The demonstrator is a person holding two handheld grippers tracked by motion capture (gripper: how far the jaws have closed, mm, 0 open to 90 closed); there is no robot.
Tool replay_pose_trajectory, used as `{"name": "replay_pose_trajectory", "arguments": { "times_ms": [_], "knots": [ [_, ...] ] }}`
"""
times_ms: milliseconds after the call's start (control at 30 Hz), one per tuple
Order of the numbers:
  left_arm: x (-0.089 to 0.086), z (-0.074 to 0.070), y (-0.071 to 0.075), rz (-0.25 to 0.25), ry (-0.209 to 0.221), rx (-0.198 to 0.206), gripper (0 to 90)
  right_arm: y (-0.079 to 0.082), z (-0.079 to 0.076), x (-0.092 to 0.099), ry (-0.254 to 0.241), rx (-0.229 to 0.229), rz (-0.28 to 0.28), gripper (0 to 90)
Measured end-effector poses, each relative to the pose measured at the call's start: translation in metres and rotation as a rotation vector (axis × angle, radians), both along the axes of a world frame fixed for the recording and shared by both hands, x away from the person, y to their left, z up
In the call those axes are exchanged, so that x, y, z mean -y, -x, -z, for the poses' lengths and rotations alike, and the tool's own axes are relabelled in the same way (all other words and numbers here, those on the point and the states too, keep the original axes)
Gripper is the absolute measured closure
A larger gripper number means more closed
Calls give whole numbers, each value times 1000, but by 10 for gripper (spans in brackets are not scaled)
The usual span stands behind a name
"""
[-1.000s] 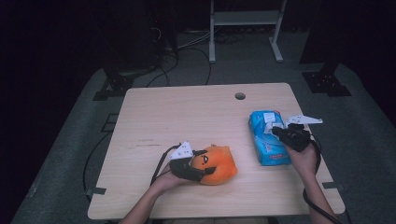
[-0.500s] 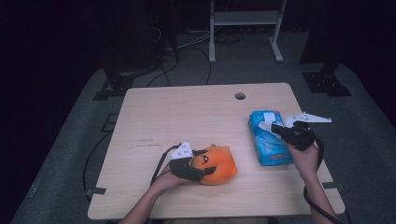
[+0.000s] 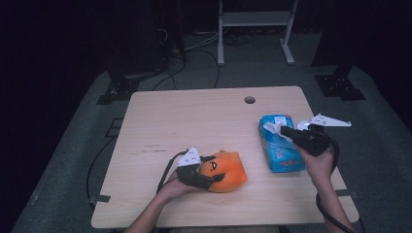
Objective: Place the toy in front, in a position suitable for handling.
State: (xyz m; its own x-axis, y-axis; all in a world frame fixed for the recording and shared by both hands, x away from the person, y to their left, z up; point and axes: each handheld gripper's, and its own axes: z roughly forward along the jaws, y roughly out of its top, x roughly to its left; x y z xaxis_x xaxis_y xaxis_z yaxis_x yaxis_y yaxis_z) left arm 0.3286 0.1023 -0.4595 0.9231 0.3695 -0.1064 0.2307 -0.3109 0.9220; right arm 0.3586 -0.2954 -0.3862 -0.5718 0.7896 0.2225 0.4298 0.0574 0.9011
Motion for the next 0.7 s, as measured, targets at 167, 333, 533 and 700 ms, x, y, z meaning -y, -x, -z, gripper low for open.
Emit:
{"name": "replay_pose_trajectory", "arguments": {
  "times_ms": [167, 333, 533, 700],
  "knots": [
    [0, 0, 0, -2, 1, 0, 245, 12, -19, -12, -9, 43, -59, 882],
    [0, -1, 0, 0, -8, 6, 239, 34, -37, -31, 5, 81, -144, 881],
    [0, 0, 0, -2, -4, 4, 237, 65, -54, -61, 10, 116, -284, 882],
    [0, 0, 0, -3, 0, 5, 232, 81, -48, -83, -14, 61, -416, 881]
  ]
}}
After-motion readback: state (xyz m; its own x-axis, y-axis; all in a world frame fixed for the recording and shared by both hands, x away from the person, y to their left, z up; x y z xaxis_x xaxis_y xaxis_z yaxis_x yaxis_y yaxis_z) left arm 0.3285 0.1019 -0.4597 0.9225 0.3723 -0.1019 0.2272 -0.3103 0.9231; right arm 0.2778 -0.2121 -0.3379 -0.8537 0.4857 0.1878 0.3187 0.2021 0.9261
